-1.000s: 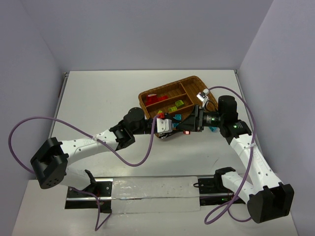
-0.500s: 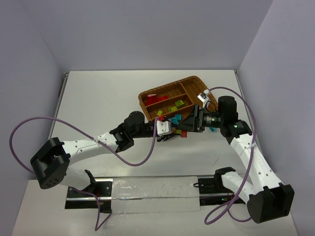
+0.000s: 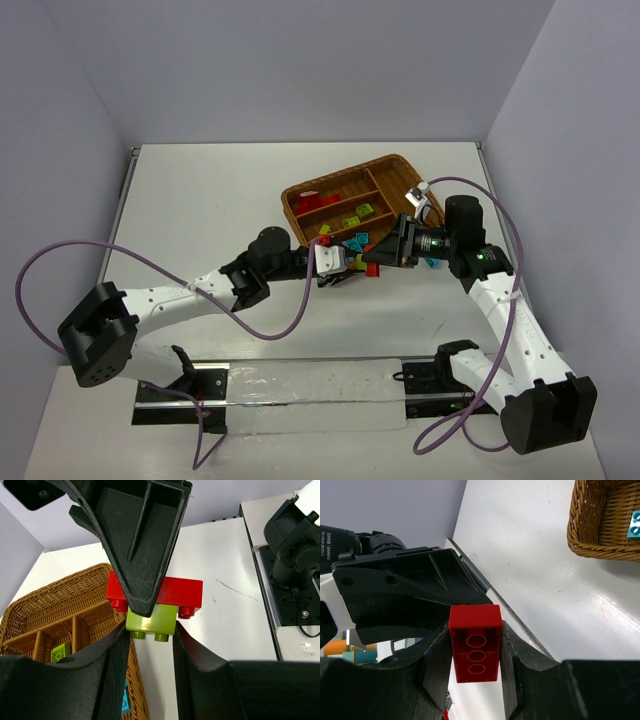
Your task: Sort the legos into containers by color
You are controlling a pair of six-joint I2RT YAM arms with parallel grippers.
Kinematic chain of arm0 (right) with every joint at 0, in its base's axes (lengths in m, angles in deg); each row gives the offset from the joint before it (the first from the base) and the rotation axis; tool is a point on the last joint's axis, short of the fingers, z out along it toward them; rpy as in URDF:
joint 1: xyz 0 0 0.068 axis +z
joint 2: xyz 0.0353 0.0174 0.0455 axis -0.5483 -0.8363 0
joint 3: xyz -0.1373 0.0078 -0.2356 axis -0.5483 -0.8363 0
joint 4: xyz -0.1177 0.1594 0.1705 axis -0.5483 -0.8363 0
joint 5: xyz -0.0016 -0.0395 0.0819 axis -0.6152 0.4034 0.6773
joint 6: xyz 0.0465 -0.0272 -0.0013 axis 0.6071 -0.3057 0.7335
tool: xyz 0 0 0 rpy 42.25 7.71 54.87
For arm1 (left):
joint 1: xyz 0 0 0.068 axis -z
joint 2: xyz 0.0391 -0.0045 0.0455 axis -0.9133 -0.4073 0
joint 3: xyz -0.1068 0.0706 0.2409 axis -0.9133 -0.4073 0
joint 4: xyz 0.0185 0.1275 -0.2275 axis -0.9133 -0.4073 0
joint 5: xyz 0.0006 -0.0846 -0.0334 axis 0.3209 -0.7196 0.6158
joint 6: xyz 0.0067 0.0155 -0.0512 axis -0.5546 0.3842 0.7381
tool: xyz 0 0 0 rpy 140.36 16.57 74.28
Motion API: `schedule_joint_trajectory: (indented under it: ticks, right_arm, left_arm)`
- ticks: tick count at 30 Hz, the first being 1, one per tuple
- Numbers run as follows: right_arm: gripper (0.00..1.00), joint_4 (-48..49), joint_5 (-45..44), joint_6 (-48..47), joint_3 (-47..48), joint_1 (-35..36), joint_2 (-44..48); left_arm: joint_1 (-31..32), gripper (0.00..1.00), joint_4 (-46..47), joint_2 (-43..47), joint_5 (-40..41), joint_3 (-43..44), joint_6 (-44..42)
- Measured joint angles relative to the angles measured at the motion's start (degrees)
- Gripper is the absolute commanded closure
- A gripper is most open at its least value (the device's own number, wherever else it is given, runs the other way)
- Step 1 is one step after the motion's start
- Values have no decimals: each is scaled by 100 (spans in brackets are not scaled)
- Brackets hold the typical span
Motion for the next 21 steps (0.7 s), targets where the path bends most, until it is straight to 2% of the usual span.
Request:
schedule_joint_trajectory:
  ticks: [10,12,21]
  right_arm:
    - [84,58,108,63,0,83,-2]
    - [89,83,160,100,0,96,-10]
    - [91,127,189,111,-1,11,-56]
  left_arm:
    - [-75,100,223,234,-94,-283,43]
    - [-92,100,268,296,-118,-345,61]
    - [-507,100,134,553,-5,-696,180]
